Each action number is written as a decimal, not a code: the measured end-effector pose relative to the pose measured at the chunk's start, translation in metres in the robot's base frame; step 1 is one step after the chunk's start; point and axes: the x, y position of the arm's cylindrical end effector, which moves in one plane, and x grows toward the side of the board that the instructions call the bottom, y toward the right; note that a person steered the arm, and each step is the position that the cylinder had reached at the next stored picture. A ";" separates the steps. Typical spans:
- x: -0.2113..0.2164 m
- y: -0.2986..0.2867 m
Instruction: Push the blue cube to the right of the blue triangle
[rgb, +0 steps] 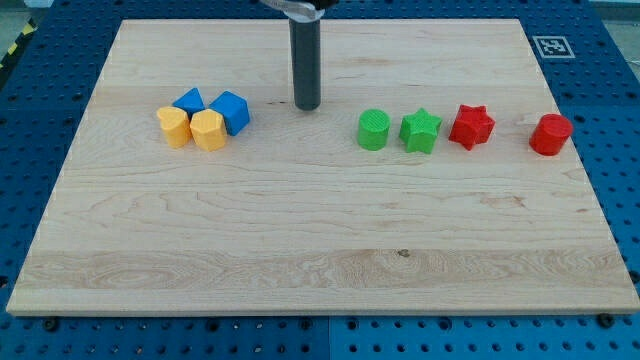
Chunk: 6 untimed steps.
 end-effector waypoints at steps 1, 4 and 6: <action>0.010 -0.017; 0.010 -0.088; 0.010 -0.087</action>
